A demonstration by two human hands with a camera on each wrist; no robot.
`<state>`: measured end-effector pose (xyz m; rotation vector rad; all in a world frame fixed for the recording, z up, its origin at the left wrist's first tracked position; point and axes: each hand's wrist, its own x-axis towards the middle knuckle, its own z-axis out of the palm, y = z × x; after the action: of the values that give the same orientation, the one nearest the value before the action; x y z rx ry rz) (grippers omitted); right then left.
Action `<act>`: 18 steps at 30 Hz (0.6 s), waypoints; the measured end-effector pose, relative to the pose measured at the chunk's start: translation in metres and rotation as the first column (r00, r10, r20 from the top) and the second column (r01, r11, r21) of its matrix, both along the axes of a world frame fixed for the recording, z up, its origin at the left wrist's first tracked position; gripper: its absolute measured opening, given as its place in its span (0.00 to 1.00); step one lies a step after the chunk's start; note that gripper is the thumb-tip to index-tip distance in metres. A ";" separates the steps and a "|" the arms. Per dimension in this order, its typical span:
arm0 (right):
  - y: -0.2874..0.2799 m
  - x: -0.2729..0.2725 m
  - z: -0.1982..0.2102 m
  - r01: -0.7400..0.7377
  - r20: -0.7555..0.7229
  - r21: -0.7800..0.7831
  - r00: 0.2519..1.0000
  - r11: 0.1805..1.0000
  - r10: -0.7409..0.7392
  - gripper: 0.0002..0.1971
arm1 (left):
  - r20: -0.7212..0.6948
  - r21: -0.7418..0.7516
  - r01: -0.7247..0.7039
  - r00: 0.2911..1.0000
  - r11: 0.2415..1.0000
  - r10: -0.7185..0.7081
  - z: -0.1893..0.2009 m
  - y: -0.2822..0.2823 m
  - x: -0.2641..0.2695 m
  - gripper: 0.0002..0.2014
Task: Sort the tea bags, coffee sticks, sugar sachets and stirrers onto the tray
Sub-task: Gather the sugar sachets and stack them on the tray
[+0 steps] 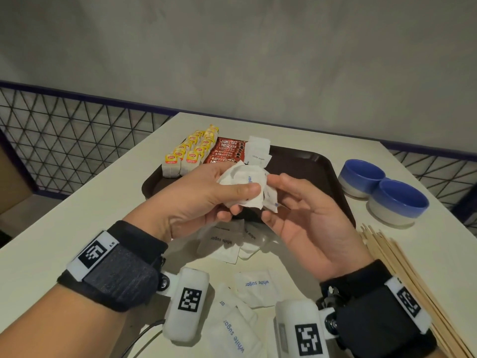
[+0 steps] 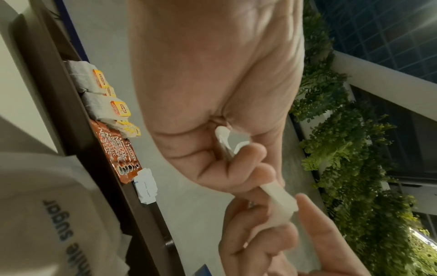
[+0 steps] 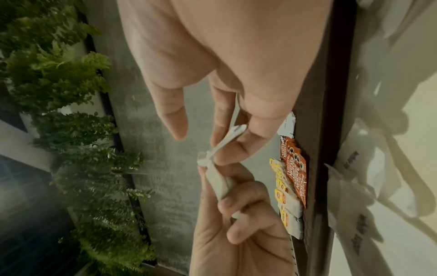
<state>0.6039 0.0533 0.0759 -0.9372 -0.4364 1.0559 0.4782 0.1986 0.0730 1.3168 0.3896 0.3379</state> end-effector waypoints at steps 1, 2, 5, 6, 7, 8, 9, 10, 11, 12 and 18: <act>0.001 -0.001 -0.001 -0.012 0.027 -0.002 1.000 1.000 0.012 0.22 | 0.000 0.005 -0.014 1.000 1.000 0.014 -0.001 0.000 0.001 0.21; 0.001 -0.002 -0.004 -0.014 0.045 -0.003 0.999 1.000 0.014 0.21 | -0.003 0.007 -0.029 1.000 1.000 0.029 -0.001 0.000 0.001 0.21; 0.002 -0.001 -0.009 -0.020 0.088 0.002 0.996 1.000 0.020 0.17 | -0.041 0.014 -0.064 0.997 0.998 0.065 -0.002 0.000 0.001 0.25; 0.002 -0.001 -0.010 -0.020 0.107 0.006 0.994 1.000 0.019 0.16 | -0.053 0.026 -0.083 0.995 0.996 0.085 -0.002 0.000 0.002 0.26; 0.002 0.000 -0.010 -0.015 0.124 0.015 0.992 1.000 0.013 0.14 | -0.059 0.039 -0.103 0.993 0.994 0.105 -0.002 0.000 0.002 0.26; 0.002 0.000 -0.010 -0.006 0.139 0.028 0.990 1.000 0.002 0.13 | -0.059 0.049 -0.120 0.991 0.992 0.123 -0.001 -0.001 0.003 0.26; 0.002 0.000 -0.010 0.008 0.157 0.043 0.987 0.999 -0.014 0.13 | -0.057 0.052 -0.138 0.988 0.989 0.141 -0.001 -0.001 0.004 0.27; 0.002 0.000 -0.010 0.022 0.180 0.057 0.983 0.998 -0.032 0.12 | -0.053 0.050 -0.154 0.986 0.987 0.156 -0.001 -0.001 0.004 0.30; 0.002 0.000 -0.011 0.034 0.207 0.066 0.977 0.997 -0.047 0.11 | -0.046 0.036 -0.162 0.985 0.986 0.164 0.000 -0.001 0.004 0.32; 0.002 -0.001 -0.012 0.043 0.233 0.072 0.971 0.996 -0.058 0.10 | -0.035 0.016 -0.161 0.986 0.987 0.162 0.000 -0.001 0.005 0.32; 0.003 0.000 -0.015 0.055 0.344 0.044 0.936 0.998 -0.067 0.09 | 0.027 -0.172 -0.127 0.991 0.977 0.134 0.007 -0.006 0.004 0.14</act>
<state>0.6043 0.0559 0.0609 -1.1046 -0.7091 0.8245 0.4820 0.1926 0.0801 1.1191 0.4632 0.4304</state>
